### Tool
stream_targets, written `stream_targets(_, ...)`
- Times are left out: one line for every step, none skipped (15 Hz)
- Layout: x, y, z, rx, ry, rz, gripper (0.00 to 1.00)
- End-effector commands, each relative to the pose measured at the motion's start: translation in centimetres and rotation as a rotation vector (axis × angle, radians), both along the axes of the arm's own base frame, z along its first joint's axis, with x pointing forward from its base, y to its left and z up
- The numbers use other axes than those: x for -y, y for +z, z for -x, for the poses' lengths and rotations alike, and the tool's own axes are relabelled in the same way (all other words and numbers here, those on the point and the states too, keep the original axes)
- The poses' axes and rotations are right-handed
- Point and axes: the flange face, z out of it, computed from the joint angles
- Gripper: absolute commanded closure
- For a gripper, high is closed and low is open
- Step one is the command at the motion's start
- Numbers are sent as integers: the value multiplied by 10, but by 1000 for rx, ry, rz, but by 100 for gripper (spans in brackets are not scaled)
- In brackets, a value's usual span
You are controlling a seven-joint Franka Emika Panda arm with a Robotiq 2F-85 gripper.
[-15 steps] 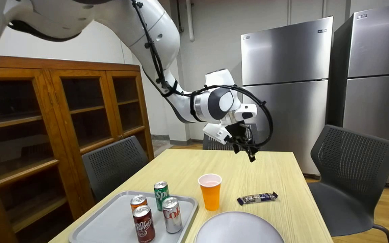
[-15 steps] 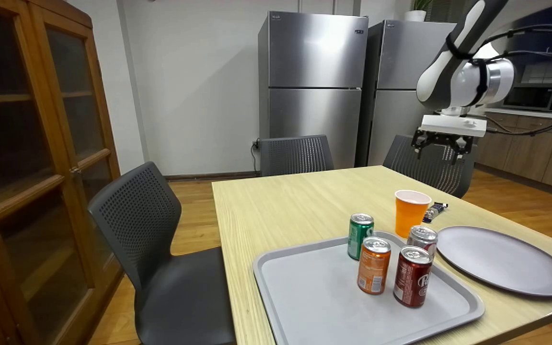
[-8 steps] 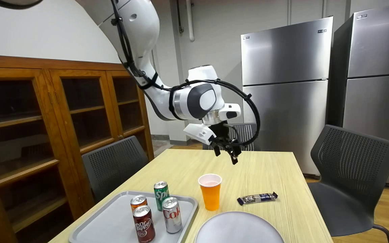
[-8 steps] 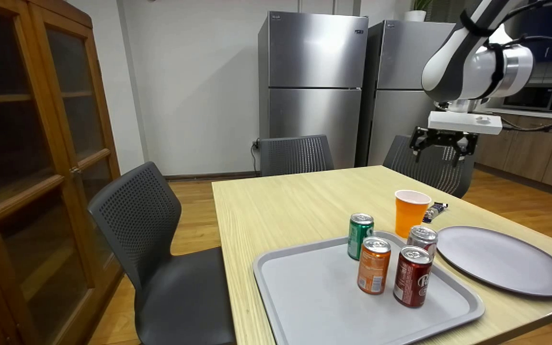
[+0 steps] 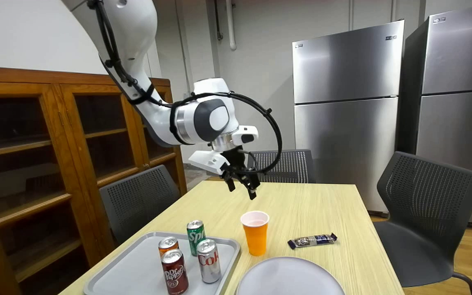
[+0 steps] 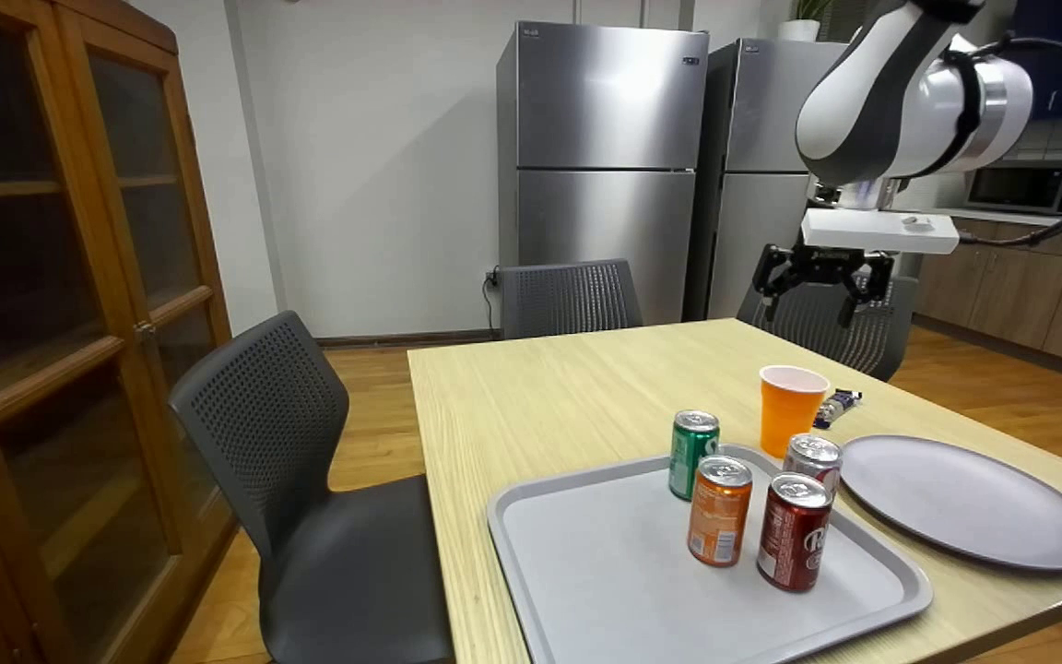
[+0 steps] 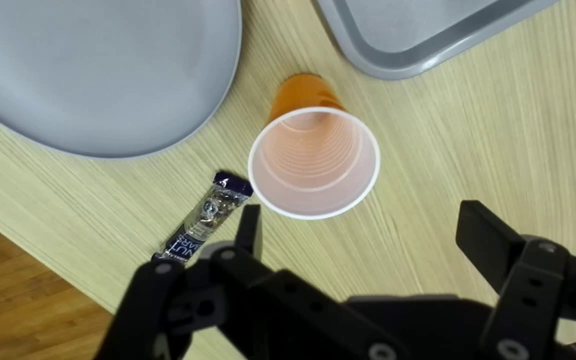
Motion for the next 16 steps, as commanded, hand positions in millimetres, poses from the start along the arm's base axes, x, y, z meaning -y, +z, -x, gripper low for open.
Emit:
stream_targets(-40,9,17,8,59,18,0)
stream_targets(-52,9,20,5,79,26,0)
stream_targets(-63,8,22,0,97,33,0)
stream_targets(-74,7,23,-3,113,39,0)
stream_targets(-84,6,26,-7,126,42,0)
stream_targets(-96,4,27,-9,139,46,0)
stream_targets(-104,3,29,-13,151,48,0)
stream_targets(-115,1,31,-16,164,51,0)
stream_targets(-123,-1,32,-19,174,53,0)
stream_targets(-133,-3,34,-25,184,53,0)
stream_targets(-141,-5,35,-30,189,52,0)
stream_targets(-148,-7,36,-35,194,51,0)
stream_targets(-154,-10,37,-40,197,52,0)
stream_targets(-159,-12,37,-45,195,54,0)
stream_targets(-163,-14,37,-45,193,54,0)
stream_targets(-167,-16,37,-47,194,56,0)
